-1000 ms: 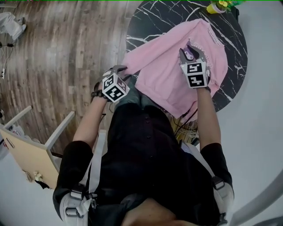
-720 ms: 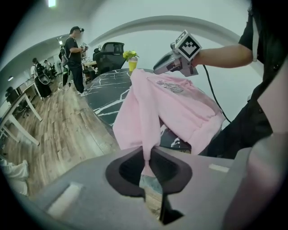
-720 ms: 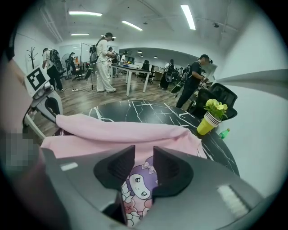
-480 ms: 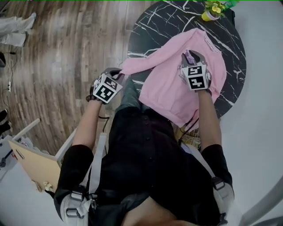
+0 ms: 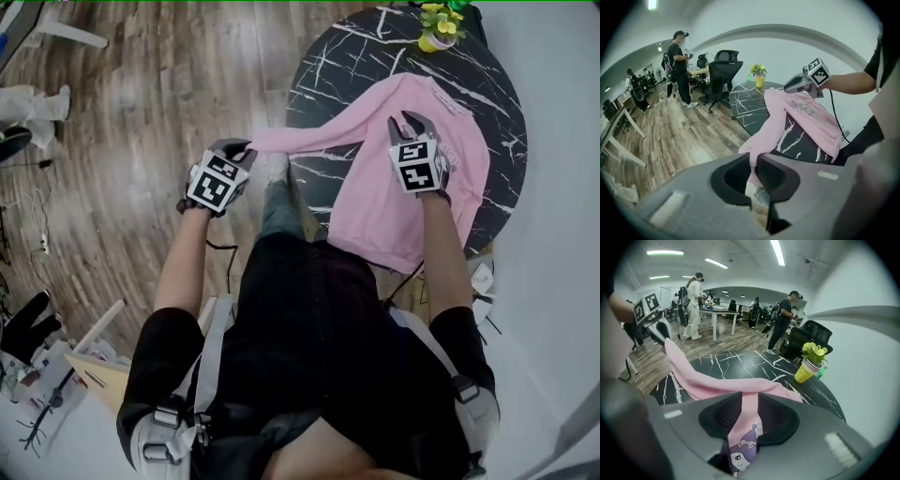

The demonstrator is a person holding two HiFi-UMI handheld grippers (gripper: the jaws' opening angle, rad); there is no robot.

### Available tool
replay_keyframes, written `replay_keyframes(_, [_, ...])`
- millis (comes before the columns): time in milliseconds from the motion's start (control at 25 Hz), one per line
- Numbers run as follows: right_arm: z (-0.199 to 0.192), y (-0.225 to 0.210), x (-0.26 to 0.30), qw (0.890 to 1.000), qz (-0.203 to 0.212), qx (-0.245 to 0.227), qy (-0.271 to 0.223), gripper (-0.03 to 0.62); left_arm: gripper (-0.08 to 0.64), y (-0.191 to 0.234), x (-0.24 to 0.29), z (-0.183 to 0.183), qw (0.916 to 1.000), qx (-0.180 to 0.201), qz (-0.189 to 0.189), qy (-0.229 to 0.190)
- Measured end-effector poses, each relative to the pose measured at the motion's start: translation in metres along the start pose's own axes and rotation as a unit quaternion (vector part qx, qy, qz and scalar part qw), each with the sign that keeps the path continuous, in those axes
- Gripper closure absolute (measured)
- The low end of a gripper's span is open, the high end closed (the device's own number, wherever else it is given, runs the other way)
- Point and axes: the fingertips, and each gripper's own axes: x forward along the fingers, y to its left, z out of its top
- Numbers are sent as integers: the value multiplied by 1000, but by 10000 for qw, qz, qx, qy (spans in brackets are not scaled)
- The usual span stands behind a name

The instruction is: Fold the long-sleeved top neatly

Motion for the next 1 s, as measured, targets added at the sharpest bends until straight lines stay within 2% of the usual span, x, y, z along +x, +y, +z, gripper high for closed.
replay_keyframes(160, [22,-3,21,9990,-249,338,143,479,526,37,7,13,9990,312,-311,88])
replay_keyframes(400, [46,3,51,9965,-431,646,321,479,525,83,10,15,9963,549,-601,263])
replay_keyframes(760, [59,2,69,9940,-553,804,498,479,523,120,20,24,9926,275,-1106,409])
replay_keyframes(880, [62,3,72,9935,-545,836,544,479,523,123,23,25,9903,334,-1244,511])
replay_keyframes(1000, [60,3,71,9926,-556,901,590,480,525,114,22,26,9850,423,-1541,654])
